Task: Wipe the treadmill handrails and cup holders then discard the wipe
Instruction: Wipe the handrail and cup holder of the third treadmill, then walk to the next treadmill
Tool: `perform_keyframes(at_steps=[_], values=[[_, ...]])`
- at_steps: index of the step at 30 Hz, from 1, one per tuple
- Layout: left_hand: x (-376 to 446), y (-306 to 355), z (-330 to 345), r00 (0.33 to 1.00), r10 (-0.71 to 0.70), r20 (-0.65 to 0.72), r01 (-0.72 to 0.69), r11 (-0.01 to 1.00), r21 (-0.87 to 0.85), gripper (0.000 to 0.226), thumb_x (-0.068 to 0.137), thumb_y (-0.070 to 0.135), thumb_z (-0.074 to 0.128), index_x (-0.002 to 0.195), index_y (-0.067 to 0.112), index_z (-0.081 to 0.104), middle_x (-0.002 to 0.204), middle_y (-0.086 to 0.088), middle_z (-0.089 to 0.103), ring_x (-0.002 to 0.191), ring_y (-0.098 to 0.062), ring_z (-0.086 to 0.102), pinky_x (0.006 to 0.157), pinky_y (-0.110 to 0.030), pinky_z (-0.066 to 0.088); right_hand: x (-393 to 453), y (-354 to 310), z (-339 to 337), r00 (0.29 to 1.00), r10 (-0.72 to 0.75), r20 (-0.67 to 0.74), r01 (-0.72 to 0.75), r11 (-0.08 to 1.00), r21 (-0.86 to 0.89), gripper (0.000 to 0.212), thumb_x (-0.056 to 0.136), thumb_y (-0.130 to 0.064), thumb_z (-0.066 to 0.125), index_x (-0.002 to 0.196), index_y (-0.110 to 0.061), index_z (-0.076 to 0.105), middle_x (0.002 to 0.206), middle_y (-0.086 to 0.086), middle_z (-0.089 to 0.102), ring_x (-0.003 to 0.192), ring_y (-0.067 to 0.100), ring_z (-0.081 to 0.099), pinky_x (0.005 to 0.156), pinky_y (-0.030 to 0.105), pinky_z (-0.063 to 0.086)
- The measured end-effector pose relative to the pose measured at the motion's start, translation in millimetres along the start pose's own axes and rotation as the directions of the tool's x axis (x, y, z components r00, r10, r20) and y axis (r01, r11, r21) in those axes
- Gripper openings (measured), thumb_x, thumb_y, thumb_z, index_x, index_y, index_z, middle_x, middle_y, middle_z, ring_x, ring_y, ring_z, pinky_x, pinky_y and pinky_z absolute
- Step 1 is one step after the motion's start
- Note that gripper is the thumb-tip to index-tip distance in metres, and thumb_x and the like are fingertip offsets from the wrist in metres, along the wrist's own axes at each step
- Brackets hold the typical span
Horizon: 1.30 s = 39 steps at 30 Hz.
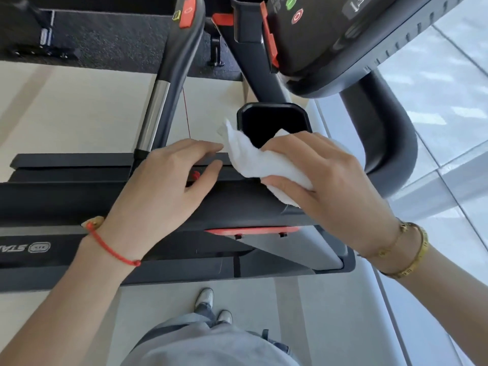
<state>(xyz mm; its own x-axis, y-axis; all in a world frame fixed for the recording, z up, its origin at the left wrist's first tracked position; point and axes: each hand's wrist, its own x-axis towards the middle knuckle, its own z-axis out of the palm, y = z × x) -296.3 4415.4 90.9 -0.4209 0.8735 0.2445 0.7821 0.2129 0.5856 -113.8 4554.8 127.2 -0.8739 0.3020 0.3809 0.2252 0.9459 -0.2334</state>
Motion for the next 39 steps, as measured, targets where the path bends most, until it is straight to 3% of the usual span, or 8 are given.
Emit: perform_keyframes(at_steps=[8, 13, 18, 23, 27, 39], values=[[-84, -3, -20, 0.968, 0.065, -0.242, -0.052, 0.997, 0.060, 0.021, 0.096, 0.015, 0.057, 0.113, 0.012, 0.070, 0.111, 0.007, 0.068, 0.101, -0.004, 0.061, 0.096, -0.008, 0.041, -38, -44, 20, 0.991, -0.119, -0.062, 0.123, 0.990, 0.067, 0.028, 0.096, -0.023, 0.057, 0.115, -0.004, 0.065, 0.104, 0.010, 0.065, 0.095, 0.031, 0.058, 0.086, 0.039, 0.046], [-146, -11, -34, 0.951, -0.015, -0.309, 0.040, 0.996, 0.074, 0.020, 0.096, 0.016, 0.059, 0.112, 0.012, 0.070, 0.112, 0.005, 0.069, 0.092, 0.004, 0.059, 0.085, -0.004, 0.041, -45, -86, 40, 0.979, -0.188, -0.073, 0.197, 0.970, 0.145, 0.029, 0.096, -0.026, 0.058, 0.113, -0.005, 0.066, 0.101, 0.007, 0.066, 0.094, 0.030, 0.059, 0.088, 0.039, 0.045], [-208, -27, -48, 0.937, -0.110, -0.330, 0.140, 0.988, 0.068, 0.021, 0.095, 0.015, 0.060, 0.113, 0.011, 0.069, 0.111, 0.008, 0.067, 0.100, -0.010, 0.064, 0.087, -0.012, 0.047, -54, -135, 69, 0.973, -0.227, -0.034, 0.229, 0.943, 0.241, 0.029, 0.094, -0.027, 0.061, 0.114, -0.006, 0.066, 0.104, 0.006, 0.067, 0.092, 0.026, 0.061, 0.087, 0.031, 0.043], [-275, -52, -65, 0.903, -0.231, -0.363, 0.260, 0.965, 0.034, 0.019, 0.095, 0.014, 0.060, 0.112, 0.013, 0.070, 0.112, 0.008, 0.068, 0.102, -0.014, 0.064, 0.085, -0.033, 0.055, -60, -192, 107, 0.966, -0.254, 0.043, 0.228, 0.920, 0.319, 0.027, 0.092, -0.025, 0.067, 0.113, -0.008, 0.066, 0.105, 0.002, 0.066, 0.092, 0.025, 0.062, 0.082, 0.031, 0.044], [-334, -85, -86, 0.874, -0.329, -0.359, 0.358, 0.933, 0.016, 0.019, 0.096, 0.016, 0.059, 0.112, 0.014, 0.070, 0.111, 0.007, 0.069, 0.102, -0.014, 0.064, 0.089, -0.038, 0.053, -56, -246, 143, 0.955, -0.282, 0.089, 0.229, 0.896, 0.380, 0.025, 0.093, -0.028, 0.065, 0.112, -0.011, 0.066, 0.103, -0.001, 0.065, 0.088, 0.022, 0.060, 0.080, 0.028, 0.044], [-502, -195, -187, 0.678, -0.575, -0.458, 0.665, 0.746, 0.047, 0.020, 0.096, 0.012, 0.060, 0.113, 0.009, 0.070, 0.112, -0.002, 0.071, 0.104, -0.025, 0.066, 0.089, -0.046, 0.054, -22, -447, 260, 0.878, -0.458, 0.139, 0.326, 0.785, 0.527, 0.026, 0.091, -0.024, 0.068, 0.112, -0.008, 0.066, 0.104, 0.003, 0.066, 0.090, 0.023, 0.062, 0.079, 0.027, 0.047]])
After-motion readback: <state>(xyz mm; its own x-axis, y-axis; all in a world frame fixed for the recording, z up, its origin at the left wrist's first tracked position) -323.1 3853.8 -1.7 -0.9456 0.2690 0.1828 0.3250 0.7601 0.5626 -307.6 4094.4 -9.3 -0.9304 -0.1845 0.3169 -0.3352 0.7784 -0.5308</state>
